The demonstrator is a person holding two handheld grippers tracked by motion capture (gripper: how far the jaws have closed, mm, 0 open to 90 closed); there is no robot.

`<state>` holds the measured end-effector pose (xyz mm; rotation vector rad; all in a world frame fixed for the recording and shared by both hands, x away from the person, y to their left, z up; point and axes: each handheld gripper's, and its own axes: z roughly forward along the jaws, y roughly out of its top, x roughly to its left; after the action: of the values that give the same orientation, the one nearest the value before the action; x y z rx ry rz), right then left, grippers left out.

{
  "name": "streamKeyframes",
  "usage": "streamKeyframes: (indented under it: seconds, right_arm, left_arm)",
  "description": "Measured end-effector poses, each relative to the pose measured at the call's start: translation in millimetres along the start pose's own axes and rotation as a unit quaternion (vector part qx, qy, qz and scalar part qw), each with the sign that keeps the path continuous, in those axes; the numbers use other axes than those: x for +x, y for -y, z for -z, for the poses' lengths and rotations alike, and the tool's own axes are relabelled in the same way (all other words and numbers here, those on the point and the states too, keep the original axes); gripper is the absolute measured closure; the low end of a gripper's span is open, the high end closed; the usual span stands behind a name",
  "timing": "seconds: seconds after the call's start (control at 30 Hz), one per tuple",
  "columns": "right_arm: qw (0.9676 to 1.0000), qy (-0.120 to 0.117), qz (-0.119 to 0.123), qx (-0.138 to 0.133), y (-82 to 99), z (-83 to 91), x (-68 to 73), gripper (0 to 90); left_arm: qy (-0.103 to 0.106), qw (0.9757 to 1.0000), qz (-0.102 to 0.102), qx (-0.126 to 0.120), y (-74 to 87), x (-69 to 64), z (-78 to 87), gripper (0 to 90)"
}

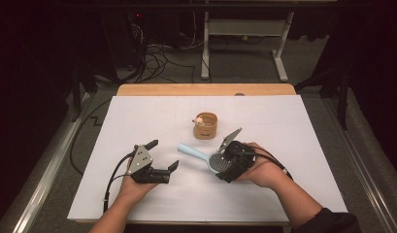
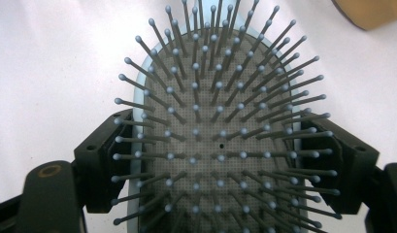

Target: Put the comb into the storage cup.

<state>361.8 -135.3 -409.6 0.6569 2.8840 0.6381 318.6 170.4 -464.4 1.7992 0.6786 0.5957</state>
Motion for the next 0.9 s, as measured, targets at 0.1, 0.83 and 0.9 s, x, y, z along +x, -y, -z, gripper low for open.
streamKeyframes:
  seconds: [0.1,0.83,0.9]
  right_arm:
    - [1.0,0.002,0.003,0.003,0.0,1.2,1.1,20.7]
    - [0.9999,0.001,0.011,-0.001,-9.7,1.8,9.1,20.7]
    - [0.9999,0.0,0.012,-0.002,-10.6,1.3,9.6,20.7]
  left_arm:
    - [0.002,1.0,-0.009,-0.003,1.2,-2.1,0.0,1.5]
    - [-0.005,0.9955,-0.092,0.023,8.3,-22.5,-8.9,2.3]
    - [-0.006,0.995,-0.096,0.025,8.6,-23.6,-9.4,2.4]
